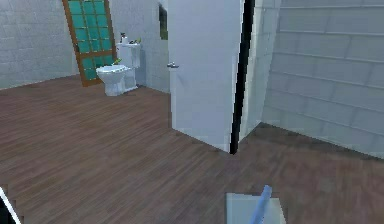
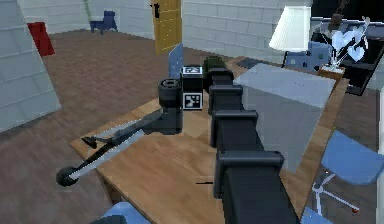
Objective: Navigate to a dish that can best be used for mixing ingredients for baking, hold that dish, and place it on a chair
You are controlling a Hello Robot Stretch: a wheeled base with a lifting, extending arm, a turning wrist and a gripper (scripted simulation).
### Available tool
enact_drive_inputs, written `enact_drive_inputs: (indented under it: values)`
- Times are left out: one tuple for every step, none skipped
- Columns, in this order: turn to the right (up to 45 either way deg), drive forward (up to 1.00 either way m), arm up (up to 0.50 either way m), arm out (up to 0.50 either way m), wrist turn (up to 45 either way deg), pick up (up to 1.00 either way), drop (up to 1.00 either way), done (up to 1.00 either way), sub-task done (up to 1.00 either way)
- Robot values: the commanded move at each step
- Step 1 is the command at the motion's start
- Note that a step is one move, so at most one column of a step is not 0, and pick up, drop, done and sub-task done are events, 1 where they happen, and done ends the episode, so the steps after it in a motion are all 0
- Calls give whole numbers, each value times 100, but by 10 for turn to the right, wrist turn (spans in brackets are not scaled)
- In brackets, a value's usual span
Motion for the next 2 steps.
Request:
enact_drive_inputs:
  values:
    - [0, 0, 0, -10, 0, 0, 0, 0, 0]
    - [0, 0, 0, 0, 0, 0, 0, 100, 0]
